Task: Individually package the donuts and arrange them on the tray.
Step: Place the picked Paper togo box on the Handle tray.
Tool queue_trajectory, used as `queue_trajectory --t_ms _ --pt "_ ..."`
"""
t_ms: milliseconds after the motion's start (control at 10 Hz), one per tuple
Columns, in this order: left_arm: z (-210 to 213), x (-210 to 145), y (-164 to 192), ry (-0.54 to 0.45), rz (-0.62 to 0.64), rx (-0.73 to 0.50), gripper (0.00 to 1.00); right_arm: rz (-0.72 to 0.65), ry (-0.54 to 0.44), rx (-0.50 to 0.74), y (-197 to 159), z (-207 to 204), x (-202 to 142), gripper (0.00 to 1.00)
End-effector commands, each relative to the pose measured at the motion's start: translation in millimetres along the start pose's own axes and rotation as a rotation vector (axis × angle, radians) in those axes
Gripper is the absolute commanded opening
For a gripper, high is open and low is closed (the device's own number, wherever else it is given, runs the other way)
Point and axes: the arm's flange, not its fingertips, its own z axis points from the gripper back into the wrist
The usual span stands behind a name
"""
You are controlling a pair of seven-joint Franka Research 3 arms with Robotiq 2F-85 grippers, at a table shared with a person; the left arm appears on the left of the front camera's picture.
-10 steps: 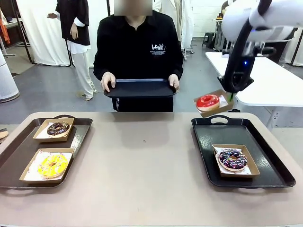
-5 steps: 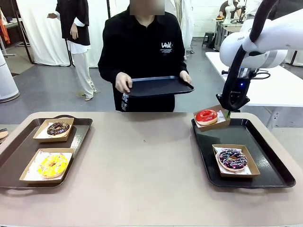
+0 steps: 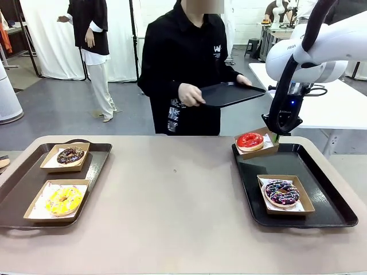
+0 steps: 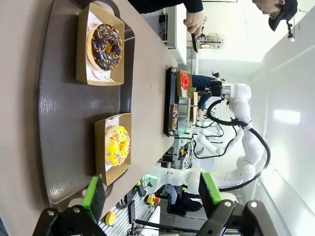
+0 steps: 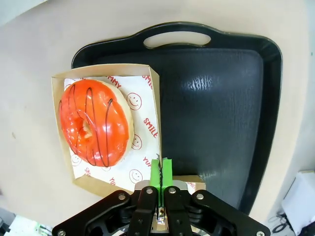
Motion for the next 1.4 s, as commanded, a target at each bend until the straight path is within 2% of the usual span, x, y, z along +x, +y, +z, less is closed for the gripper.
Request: queue_trajectory --t_ms 0,200,600,1300 --pt "0.6 -2.9 -3.3 0.001 -0.005 0.003 1.00 -0.002 -0.003 0.002 -0.8 2.4 0.1 0.01" --pt "0.6 -2.9 -3.3 0.001 -0.005 0.003 1.00 0.000 0.000 0.000 0.0 0.0 0.0 0.01" --pt "0.6 -2.9 -3.3 0.001 -0.005 0.003 1.00 0.060 0.007 0.030 -39.6 -25.3 -9.4 0.01" --pt "0.6 -2.9 -3.3 0.001 -0.005 0.003 1.00 0.063 0.008 0.022 -38.7 -71.8 0.2 0.01"
